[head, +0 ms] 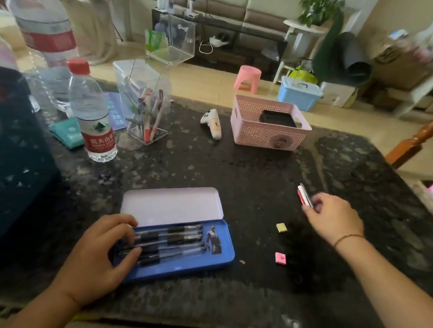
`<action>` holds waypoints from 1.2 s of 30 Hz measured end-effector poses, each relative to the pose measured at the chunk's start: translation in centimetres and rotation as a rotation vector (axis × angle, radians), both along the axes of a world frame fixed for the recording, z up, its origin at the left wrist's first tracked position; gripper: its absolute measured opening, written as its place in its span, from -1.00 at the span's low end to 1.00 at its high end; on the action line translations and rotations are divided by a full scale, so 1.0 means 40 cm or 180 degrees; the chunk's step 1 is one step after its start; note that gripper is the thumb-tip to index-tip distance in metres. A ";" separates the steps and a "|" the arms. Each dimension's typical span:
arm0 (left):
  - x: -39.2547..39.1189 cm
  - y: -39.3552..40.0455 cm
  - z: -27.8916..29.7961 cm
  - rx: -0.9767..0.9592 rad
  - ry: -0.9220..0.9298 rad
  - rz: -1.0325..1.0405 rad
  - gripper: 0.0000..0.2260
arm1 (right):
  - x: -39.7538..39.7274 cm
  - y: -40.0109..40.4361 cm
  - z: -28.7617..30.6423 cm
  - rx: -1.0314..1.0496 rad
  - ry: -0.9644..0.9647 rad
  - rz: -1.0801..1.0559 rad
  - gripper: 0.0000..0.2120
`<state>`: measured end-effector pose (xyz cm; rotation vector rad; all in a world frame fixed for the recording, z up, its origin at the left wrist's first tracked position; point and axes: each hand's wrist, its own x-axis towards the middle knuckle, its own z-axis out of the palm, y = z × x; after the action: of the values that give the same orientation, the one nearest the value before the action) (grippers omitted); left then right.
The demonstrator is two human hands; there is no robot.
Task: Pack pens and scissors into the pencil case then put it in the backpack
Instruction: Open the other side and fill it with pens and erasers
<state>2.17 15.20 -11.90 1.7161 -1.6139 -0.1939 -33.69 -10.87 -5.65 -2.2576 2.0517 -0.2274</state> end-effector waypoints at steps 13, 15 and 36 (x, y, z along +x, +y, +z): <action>-0.003 0.002 0.011 0.0107 -0.0144 -0.0053 -0.78 | -0.038 -0.042 -0.010 0.0434 -0.0205 -0.0455 -0.82; -0.002 0.002 0.012 0.0107 -0.0134 -0.0072 -0.79 | 0.029 0.032 0.030 0.0010 -0.0087 0.0135 -0.89; 0.003 0.000 0.003 0.0116 -0.0074 -0.0143 -0.67 | 0.210 0.179 0.025 -0.0431 -0.0226 0.1894 -0.83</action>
<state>2.29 15.22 -11.78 1.7162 -1.6764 -0.2273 -25.31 -3.72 -4.66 -2.7634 1.2796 -0.3968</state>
